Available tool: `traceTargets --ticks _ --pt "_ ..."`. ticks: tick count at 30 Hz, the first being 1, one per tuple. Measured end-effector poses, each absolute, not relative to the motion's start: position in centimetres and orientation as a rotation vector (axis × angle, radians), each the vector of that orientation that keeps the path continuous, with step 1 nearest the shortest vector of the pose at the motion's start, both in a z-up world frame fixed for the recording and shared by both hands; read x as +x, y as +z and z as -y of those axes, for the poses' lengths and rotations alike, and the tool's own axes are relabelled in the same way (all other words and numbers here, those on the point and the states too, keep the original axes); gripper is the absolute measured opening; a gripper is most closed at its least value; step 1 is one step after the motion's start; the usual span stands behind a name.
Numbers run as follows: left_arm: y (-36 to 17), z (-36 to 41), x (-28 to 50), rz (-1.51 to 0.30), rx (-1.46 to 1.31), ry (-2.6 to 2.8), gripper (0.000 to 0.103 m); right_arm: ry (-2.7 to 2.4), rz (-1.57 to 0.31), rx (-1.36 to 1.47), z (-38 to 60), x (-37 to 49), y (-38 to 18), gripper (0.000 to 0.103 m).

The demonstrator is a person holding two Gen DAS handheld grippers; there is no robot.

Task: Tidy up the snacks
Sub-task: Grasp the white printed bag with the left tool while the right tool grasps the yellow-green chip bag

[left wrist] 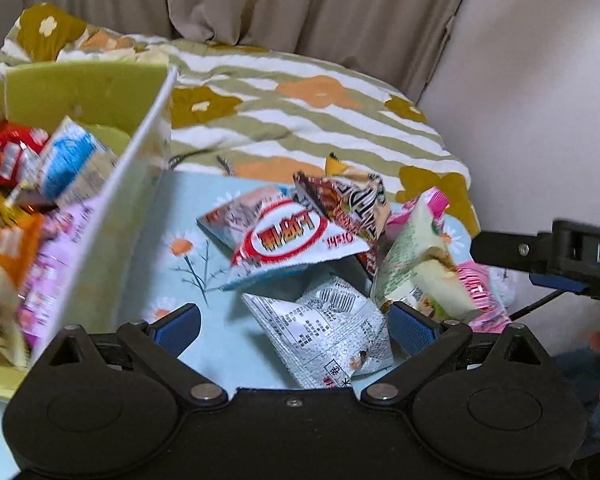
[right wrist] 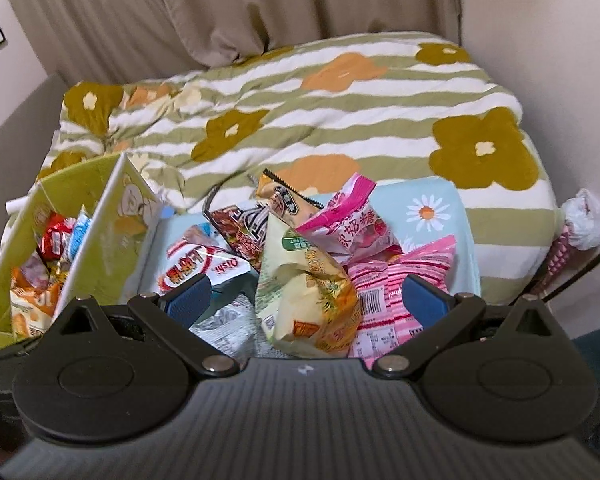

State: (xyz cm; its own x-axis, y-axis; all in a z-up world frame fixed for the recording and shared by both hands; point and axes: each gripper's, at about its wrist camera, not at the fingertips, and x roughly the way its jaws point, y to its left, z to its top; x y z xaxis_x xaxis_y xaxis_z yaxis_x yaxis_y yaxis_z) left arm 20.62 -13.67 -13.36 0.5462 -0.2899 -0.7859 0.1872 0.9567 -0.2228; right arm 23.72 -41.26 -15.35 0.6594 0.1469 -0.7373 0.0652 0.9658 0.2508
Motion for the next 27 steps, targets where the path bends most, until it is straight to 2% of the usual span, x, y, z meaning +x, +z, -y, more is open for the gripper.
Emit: traceTargets --ticks 8,18,23,25,27 --pt "-16.8 15.5 22.0 -1.0 -0.15 -0.264 0.1 0.099 -0.905 0.233 40.9 26.6 -18.0 0.103" --pt "-18.5 16.1 23.2 -1.02 -0.219 -0.287 0.098 0.129 -0.947 0.219 40.6 28.1 -20.1 0.103" --pt "-18.7 16.1 23.4 -1.027 -0.251 -0.308 0.09 0.139 -0.971 0.228 40.7 28.4 -20.8 0.103" --pt "-18.6 16.0 23.4 -1.029 -0.245 -0.304 0.082 0.143 -0.977 0.23 40.6 28.5 -20.9 0.103" --pt "-18.6 15.8 23.4 -1.038 -0.255 -0.308 0.081 0.147 -0.981 0.228 40.5 28.5 -21.0 0.103"
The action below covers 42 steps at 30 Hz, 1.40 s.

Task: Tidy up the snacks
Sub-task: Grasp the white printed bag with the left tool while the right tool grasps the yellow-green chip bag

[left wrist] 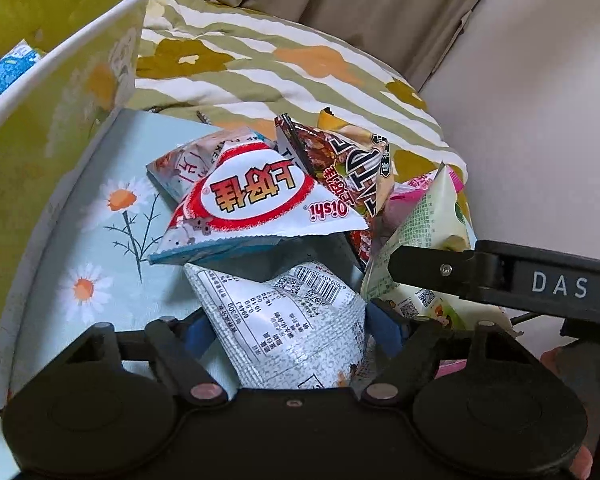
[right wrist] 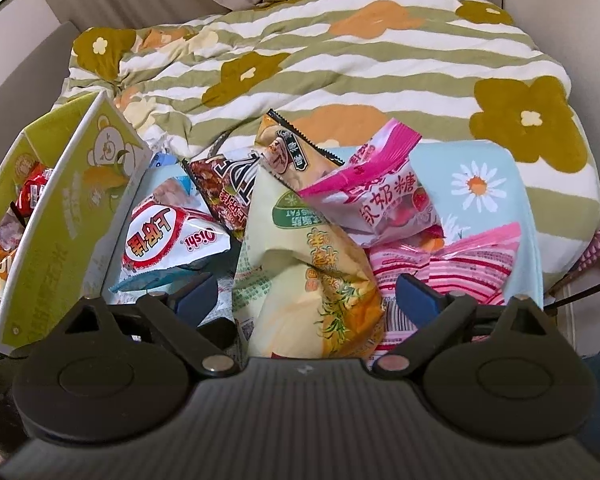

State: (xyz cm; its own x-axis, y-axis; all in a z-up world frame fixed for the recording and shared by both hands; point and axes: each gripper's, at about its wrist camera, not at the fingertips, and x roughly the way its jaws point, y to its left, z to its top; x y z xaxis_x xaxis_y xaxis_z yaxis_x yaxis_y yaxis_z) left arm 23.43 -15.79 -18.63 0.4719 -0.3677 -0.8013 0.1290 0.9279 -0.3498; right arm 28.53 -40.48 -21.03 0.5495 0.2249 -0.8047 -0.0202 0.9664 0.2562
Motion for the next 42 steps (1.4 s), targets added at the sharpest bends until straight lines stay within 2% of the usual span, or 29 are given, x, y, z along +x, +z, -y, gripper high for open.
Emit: traceTargets --ticks 8,23,29,31,34,42 --pt "-18.0 15.3 23.0 -1.04 -0.229 -0.301 0.076 0.156 -0.993 0.217 39.7 28.7 -21.1 0.103" --pt "-16.5 13.0 20.9 -1.016 -0.103 -0.261 0.076 0.149 -1.056 0.144 36.9 29.0 -23.3 0.103" --pt "-16.1 12.4 20.1 -1.011 -0.079 -0.259 0.075 0.152 -1.08 0.14 36.4 28.6 -24.4 0.087" --pt "-16.0 12.4 19.9 -1.01 -0.071 -0.265 0.075 0.153 -1.082 0.143 36.3 28.2 -24.2 0.078" --pt "-15.5 12.5 19.3 -1.003 -0.061 -0.277 0.075 0.148 -1.083 0.156 36.4 27.5 -24.0 0.074" --pt "-13.3 12.5 17.3 -0.956 -0.042 -0.298 0.071 0.163 -1.023 0.207 37.0 25.2 -20.9 0.073"
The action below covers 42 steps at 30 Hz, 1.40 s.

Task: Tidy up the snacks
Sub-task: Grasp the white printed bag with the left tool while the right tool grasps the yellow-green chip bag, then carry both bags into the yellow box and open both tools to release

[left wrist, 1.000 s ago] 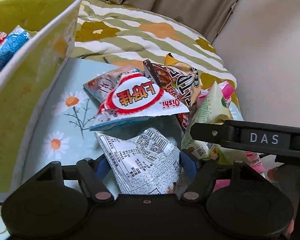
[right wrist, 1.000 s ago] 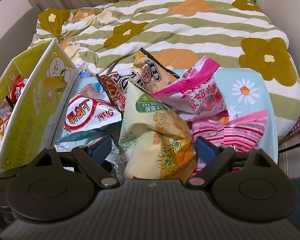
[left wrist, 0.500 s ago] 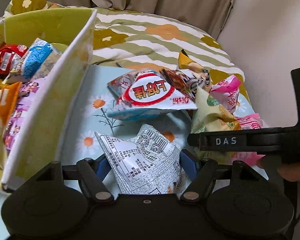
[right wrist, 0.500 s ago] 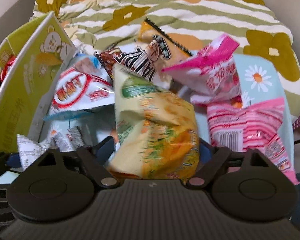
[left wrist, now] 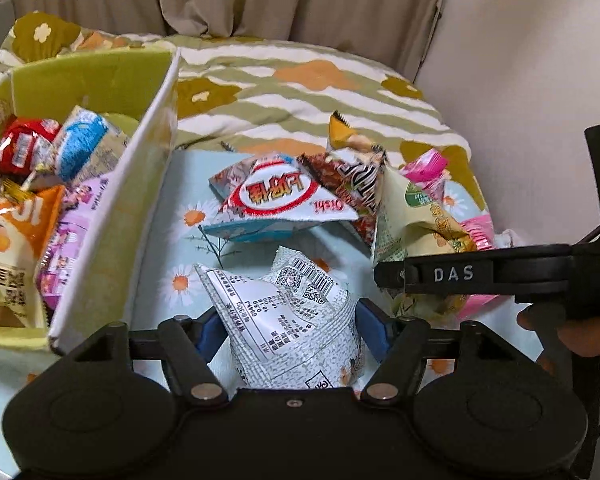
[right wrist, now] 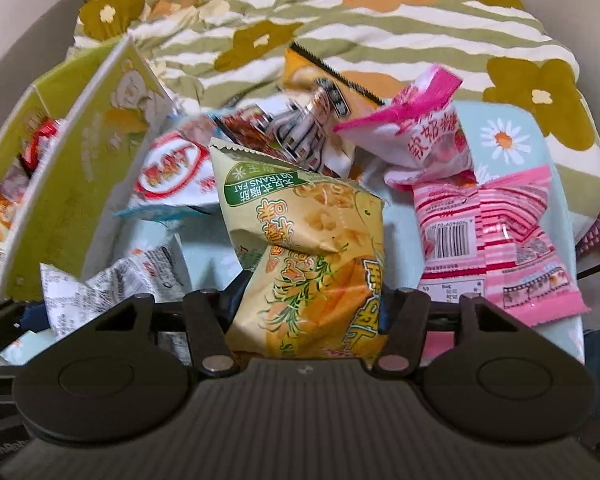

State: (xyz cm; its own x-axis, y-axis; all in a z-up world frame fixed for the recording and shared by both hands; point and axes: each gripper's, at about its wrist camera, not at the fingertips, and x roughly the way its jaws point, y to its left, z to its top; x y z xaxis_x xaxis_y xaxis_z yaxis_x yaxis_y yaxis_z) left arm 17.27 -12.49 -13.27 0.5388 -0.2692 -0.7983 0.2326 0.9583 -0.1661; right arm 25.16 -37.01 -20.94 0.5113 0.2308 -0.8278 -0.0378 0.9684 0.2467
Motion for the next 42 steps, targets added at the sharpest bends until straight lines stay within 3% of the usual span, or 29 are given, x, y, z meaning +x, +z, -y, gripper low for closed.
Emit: traceTargets --ticks 14,26,39,42 --pt "-3.3 9.1 13.9 -0.721 -0.079 -0.191 0.07 0.307 -0.839 0.204 35.3 23.7 -11.0 0.073" --pt "2.3 -3.0 19.8 -0.605 -0.085 -0.098 0.07 0.401 -0.768 0.23 25.5 27.5 -6.0 0.073" --pt "-1.8 -12.0 33.3 -0.75 -0.133 -0.272 0.071 0.263 -0.801 0.277 15.0 34.2 -6.2 0.073" --pt "-4.1 -12.6 36.0 -0.789 -0.137 -0.311 0.078 0.206 -0.827 0.292 14.1 35.4 -7.2 0.073"
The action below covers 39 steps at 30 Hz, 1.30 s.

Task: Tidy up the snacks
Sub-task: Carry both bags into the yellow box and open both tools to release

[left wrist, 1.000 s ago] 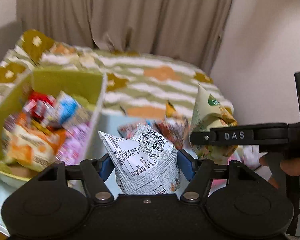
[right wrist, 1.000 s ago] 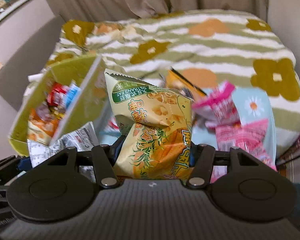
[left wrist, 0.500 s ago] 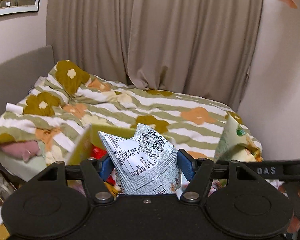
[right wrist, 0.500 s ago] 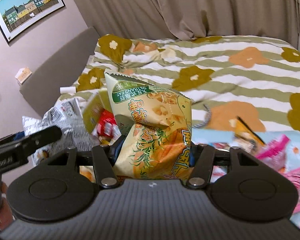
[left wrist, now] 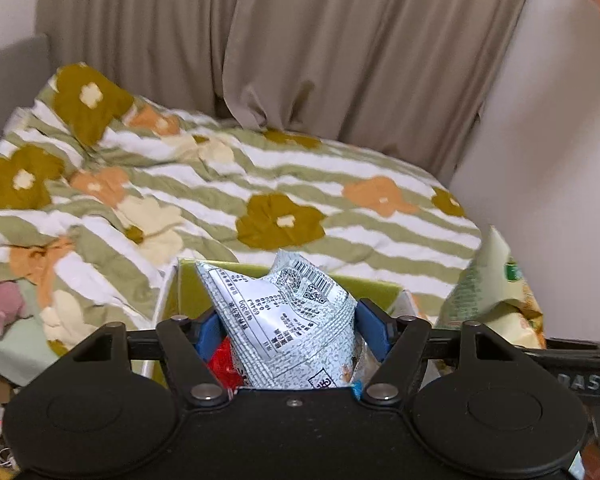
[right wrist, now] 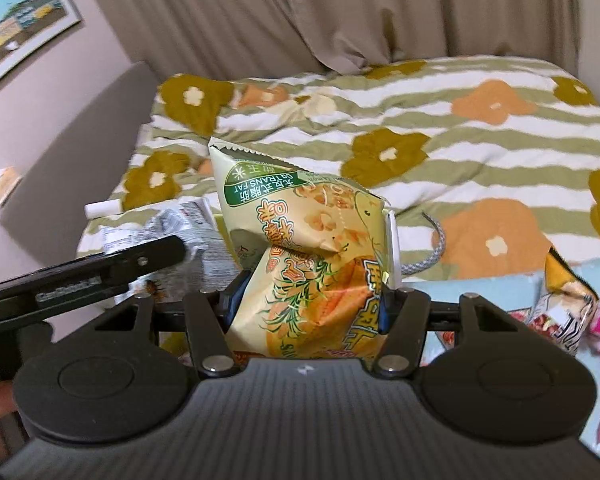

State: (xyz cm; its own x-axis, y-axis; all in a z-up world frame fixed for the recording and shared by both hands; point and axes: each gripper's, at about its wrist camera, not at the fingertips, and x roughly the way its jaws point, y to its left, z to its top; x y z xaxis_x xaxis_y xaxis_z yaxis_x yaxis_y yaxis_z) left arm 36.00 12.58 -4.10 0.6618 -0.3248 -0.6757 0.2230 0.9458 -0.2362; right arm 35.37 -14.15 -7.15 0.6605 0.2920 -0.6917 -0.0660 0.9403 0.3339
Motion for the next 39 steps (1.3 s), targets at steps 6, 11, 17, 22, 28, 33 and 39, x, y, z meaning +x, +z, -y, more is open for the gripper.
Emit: traceTargets --ticks 6,11,17,22,28,33,39 --pt "-6.4 -14.3 36.8 -0.824 -0.114 -0.274 0.101 0.128 -0.875 0.313 13.2 36.5 -9.1 0.073" --pt "-6.5 -14.9 35.2 -0.828 -0.108 -0.271 0.101 0.112 -0.897 0.32 12.6 36.8 -9.7 0.073" --pt "-5.1 -15.1 33.0 -0.784 -0.073 -0.258 0.101 0.144 -0.883 0.315 11.8 37.4 -9.4 0.073" --pt "-4.5 -15.4 32.4 -0.76 -0.069 -0.234 0.101 0.179 -0.883 0.313 11.2 38.9 -9.1 0.074" --pt "-5.1 -15.6 32.8 -0.77 -0.051 -0.201 0.101 0.205 -0.892 0.318 10.7 41.1 -10.2 0.092" --pt "-6.2 -15.2 33.2 -0.801 -0.023 -0.193 0.101 0.193 -0.86 0.343 11.1 40.9 -10.9 0.103" --pt "-6.4 -14.7 33.2 -0.813 -0.015 -0.202 0.101 0.184 -0.822 0.294 11.0 39.9 -10.5 0.103"
